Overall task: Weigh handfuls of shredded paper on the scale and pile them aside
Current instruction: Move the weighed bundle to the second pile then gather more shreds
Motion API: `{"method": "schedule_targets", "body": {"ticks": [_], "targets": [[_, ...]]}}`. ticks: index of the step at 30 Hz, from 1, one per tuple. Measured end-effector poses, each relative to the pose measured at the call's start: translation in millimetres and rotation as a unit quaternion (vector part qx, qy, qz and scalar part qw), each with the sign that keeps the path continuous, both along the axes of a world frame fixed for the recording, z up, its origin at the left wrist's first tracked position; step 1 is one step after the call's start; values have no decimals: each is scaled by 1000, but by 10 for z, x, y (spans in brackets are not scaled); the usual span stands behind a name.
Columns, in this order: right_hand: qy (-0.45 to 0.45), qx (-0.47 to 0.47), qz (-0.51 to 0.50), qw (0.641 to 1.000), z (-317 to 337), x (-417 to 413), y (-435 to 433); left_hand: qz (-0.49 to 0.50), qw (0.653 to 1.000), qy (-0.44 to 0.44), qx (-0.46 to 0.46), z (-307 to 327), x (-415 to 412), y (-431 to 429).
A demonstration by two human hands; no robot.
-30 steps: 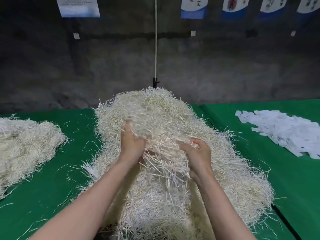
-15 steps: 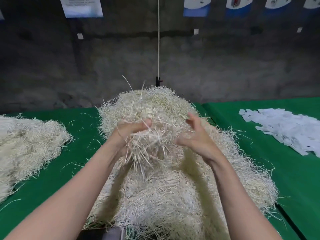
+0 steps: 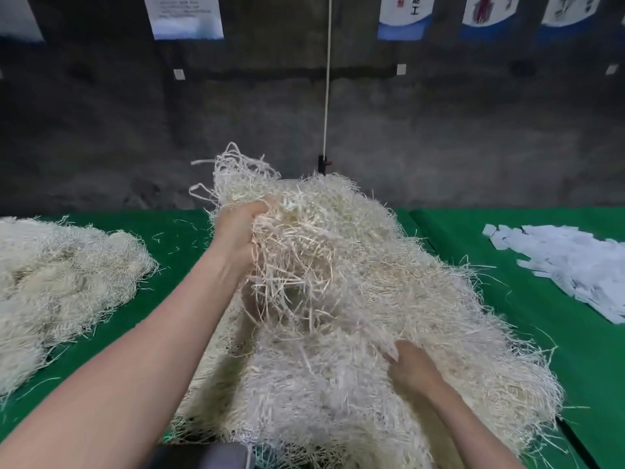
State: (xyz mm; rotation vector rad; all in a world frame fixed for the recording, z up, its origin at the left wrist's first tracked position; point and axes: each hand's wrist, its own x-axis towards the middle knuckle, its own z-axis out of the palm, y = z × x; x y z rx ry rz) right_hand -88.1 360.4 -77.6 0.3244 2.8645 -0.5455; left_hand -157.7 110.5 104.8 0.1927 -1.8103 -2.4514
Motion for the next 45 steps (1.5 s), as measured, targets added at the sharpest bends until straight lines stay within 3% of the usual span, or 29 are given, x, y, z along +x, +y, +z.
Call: {"method": "schedule_targets", "body": {"ticks": [4, 7, 11, 12, 14, 16, 18, 20, 22, 23, 24, 27, 29, 32, 34, 37, 39, 43, 45], "targets": [[67, -109, 67, 990, 526, -10, -48, -9, 1000, -7, -28, -90, 57, 57], [158, -116, 130, 972, 1071, -31, -364, -19, 1000, 7, -12, -109, 44, 119], [88, -336, 148, 926, 1194, -88, -936, -27, 999, 6, -25, -53, 130, 262], [110, -383, 123, 909, 1153, -134, -999, -27, 999, 13, -29, -68, 143, 272], [147, -436, 7, 888, 1079, -244, -1002, 29, 984, 112, -132, -145, 172, 186], [167, -474, -79, 861, 1009, -330, -907, 61, 921, 218, -316, -266, 183, 53], [188, -440, -81, 874, 983, -342, -874, -23, 908, 180, -377, -397, 204, -33], [230, -400, -46, 886, 959, -326, -943, -214, 924, 66, -308, -495, 244, -46], [248, -391, -6, 886, 997, -260, -1038, -339, 905, -48, -254, -525, 316, 49], [250, -392, 14, 885, 1020, -241, -1070, -335, 902, -58, -267, -562, 314, 111], [257, -392, 27, 883, 1047, -217, -1090, -276, 920, -55, -272, -601, 282, 162], [279, -449, 30, 848, 1090, -210, -1051, -74, 980, -43, -180, -559, 115, 231], [210, -476, 2, 854, 1069, -255, -1035, -41, 985, -25, -169, -501, 53, 247], [92, -445, 35, 890, 879, -260, -1156, -31, 966, 22, -256, -479, 15, 298], [134, -369, 96, 915, 630, -252, -1165, 64, 952, 75, -290, -426, -33, 253], [157, -76, 189, 966, 246, -253, -907, 163, 944, 103, -269, -367, -159, 72], [128, 37, 174, 976, 44, -245, -647, 160, 947, 130, -247, -425, -173, -8], [80, 102, 130, 983, -109, -199, -274, 170, 939, 93, -285, -625, -177, -132], [102, 65, 110, 987, -10, -160, -273, 180, 935, 104, -288, -638, -204, -173]]}}
